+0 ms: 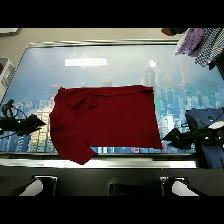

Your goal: Fold the clothes and pants, and hang the long-sleeved shirts on hangers.

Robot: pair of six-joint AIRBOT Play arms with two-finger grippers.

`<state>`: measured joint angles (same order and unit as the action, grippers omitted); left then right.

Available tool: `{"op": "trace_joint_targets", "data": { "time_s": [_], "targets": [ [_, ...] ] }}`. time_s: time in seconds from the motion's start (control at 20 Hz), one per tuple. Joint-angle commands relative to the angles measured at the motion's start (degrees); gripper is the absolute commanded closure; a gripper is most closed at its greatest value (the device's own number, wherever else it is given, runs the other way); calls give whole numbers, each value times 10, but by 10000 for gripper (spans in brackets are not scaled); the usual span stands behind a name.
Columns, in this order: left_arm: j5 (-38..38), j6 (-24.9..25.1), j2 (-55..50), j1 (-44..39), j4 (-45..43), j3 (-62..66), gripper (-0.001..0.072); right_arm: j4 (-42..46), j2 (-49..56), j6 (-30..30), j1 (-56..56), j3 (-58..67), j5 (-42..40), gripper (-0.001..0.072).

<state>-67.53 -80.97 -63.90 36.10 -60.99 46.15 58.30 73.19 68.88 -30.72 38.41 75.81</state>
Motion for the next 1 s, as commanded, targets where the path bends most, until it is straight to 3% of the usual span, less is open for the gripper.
{"op": "trace_joint_targets", "data": {
  "time_s": [0.0,0.2,0.35,0.75,0.9,0.95],
  "targets": [
    [-4,0,3,1,0,-8,312,-11,-4,-27,-1,-42,-33,225],
    [-15,-7,3,1,1,-8,311,-70,-4,-37,0,-43,-32,224],
    [-26,-36,3,2,0,-8,311,-69,-4,-30,0,-43,-1,226],
    [-34,-34,27,41,0,-67,311,-67,-4,-15,0,-94,2,242],
    [-30,-31,41,46,0,-97,311,-71,-4,-33,0,-105,-19,445],
    [-30,-23,43,43,2,-105,311,-79,-4,-39,0,-105,-29,483]
  ]
}}
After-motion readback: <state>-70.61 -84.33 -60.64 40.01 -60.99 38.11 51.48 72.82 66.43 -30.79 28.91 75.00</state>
